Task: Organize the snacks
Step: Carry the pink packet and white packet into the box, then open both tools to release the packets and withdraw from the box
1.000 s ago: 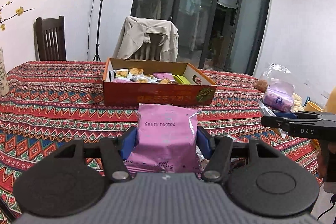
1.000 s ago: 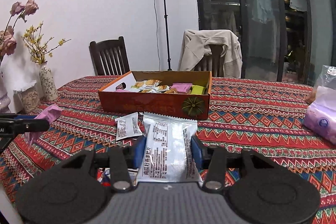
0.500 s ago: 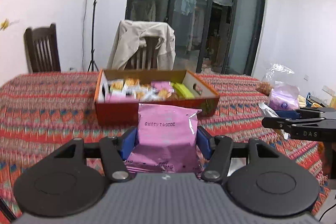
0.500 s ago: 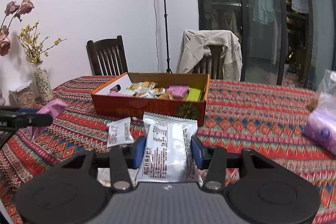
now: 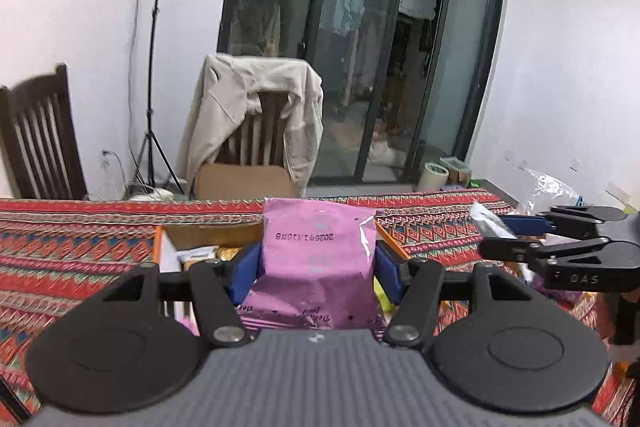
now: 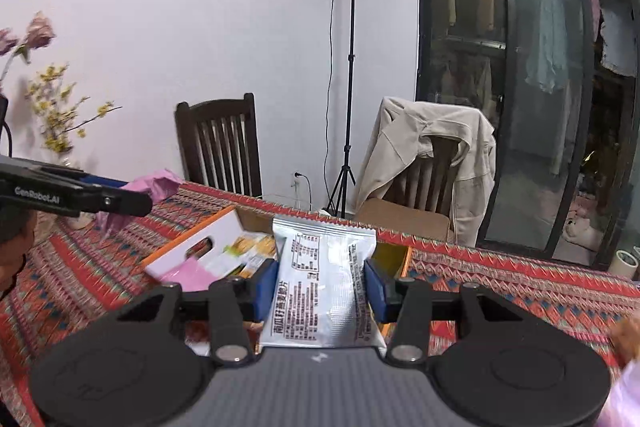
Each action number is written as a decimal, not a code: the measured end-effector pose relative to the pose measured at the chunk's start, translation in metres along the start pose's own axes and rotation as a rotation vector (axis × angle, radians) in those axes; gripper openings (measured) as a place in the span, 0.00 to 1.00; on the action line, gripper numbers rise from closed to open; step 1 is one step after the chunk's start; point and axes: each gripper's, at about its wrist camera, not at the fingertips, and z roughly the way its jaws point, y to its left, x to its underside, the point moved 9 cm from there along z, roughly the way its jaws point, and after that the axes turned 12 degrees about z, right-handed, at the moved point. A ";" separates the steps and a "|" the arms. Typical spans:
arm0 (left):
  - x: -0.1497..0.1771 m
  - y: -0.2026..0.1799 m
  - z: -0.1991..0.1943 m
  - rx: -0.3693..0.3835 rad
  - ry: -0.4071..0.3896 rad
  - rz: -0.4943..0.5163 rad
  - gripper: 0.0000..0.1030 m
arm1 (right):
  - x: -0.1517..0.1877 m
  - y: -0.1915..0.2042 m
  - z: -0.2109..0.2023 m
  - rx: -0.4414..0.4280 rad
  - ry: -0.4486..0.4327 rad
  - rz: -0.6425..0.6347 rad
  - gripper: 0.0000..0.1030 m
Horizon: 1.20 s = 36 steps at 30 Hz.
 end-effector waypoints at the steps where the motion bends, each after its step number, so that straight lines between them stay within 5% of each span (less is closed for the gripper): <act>1: -0.006 0.005 0.015 0.004 0.016 -0.007 0.60 | -0.008 -0.003 0.013 -0.009 0.013 0.006 0.45; 8: -0.005 0.036 0.145 -0.049 0.214 -0.006 0.60 | -0.039 -0.025 0.128 0.043 0.163 -0.022 0.45; 16: 0.036 0.057 0.240 -0.054 0.373 -0.125 0.60 | 0.015 -0.046 0.253 0.173 0.414 -0.075 0.45; 26: 0.037 0.050 0.238 -0.072 0.365 -0.111 0.75 | 0.032 -0.052 0.278 0.228 0.429 -0.093 0.57; 36: 0.005 0.037 0.154 -0.095 0.276 -0.044 0.82 | -0.005 -0.044 0.212 0.239 0.324 -0.104 0.67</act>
